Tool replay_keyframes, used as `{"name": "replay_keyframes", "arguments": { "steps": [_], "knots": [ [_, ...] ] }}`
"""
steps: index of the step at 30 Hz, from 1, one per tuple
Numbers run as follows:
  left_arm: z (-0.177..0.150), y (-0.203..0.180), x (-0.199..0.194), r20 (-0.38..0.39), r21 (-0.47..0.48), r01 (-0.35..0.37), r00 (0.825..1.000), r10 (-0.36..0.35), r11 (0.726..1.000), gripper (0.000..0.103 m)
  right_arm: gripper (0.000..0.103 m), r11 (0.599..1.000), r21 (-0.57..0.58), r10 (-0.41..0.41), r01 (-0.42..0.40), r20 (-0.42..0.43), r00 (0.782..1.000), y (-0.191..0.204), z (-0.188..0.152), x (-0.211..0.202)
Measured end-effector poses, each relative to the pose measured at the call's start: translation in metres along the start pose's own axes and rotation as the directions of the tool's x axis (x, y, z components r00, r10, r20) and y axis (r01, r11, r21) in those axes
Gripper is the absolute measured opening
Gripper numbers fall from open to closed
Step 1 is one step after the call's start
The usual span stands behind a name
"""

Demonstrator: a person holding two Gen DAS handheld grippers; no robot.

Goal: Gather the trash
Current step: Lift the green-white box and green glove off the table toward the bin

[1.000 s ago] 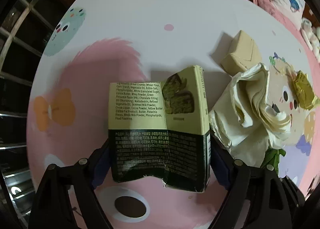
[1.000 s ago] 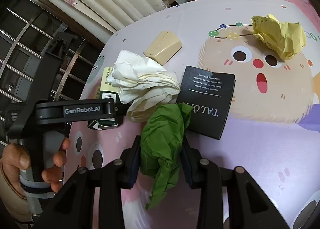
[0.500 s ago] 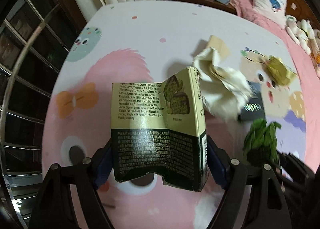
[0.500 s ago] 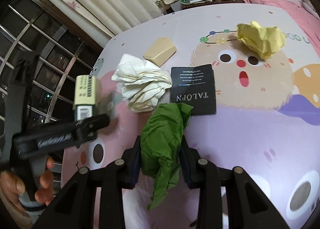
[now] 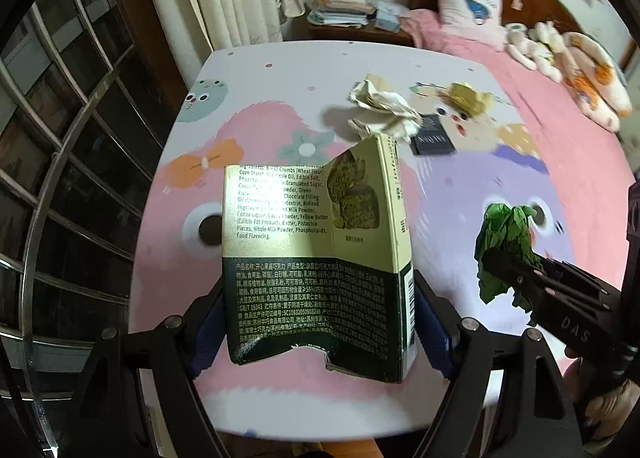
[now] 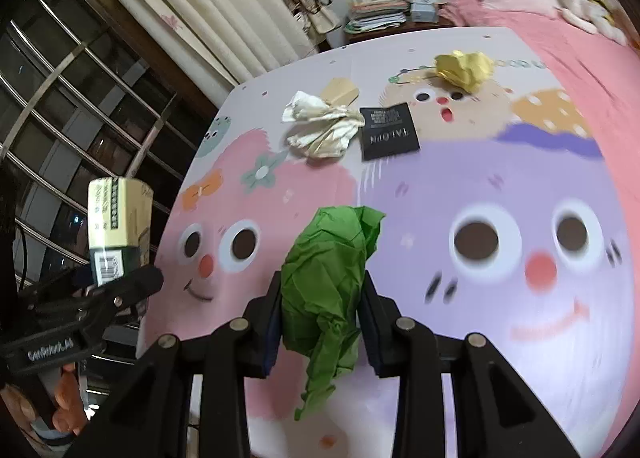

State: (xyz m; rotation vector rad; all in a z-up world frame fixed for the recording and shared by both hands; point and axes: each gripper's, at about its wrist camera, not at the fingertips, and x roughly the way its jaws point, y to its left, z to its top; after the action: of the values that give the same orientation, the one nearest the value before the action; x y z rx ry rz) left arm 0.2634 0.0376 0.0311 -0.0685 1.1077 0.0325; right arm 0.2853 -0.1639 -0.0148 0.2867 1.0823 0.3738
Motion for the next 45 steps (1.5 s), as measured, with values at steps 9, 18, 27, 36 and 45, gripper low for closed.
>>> {"name": "replay_keyframes", "arguments": {
  "steps": [9, 18, 27, 36, 45],
  "knots": [
    [-0.092, 0.029, -0.052, 0.04, 0.105, 0.083, 0.995, -0.087, 0.991, 0.08, 0.034, 0.994, 0.092, -0.063, 0.057, 0.06, 0.996, 0.048, -0.105, -0.045],
    [-0.177, 0.036, -0.065, -0.008, 0.209, 0.15, 0.988, -0.152, 0.966, 0.08, 0.034, 0.979, 0.163, -0.124, 0.122, 0.003, 0.992, 0.071, -0.2, -0.059],
    [-0.236, 0.023, -0.035, -0.129, 0.234, 0.221, 0.972, -0.195, 0.947, 0.08, 0.034, 0.957, 0.223, -0.158, 0.184, -0.127, 0.979, 0.055, -0.27, -0.04],
    [-0.297, -0.006, 0.043, -0.237, 0.264, 0.29, 0.944, -0.23, 0.92, 0.081, 0.034, 0.923, 0.3, -0.17, 0.24, -0.242, 0.955, -0.003, -0.336, 0.03],
    [-0.336, -0.025, 0.162, -0.324, 0.226, 0.328, 0.913, -0.247, 0.917, 0.082, 0.035, 0.905, 0.343, -0.165, 0.25, -0.26, 0.951, -0.071, -0.382, 0.119]
  ]
}}
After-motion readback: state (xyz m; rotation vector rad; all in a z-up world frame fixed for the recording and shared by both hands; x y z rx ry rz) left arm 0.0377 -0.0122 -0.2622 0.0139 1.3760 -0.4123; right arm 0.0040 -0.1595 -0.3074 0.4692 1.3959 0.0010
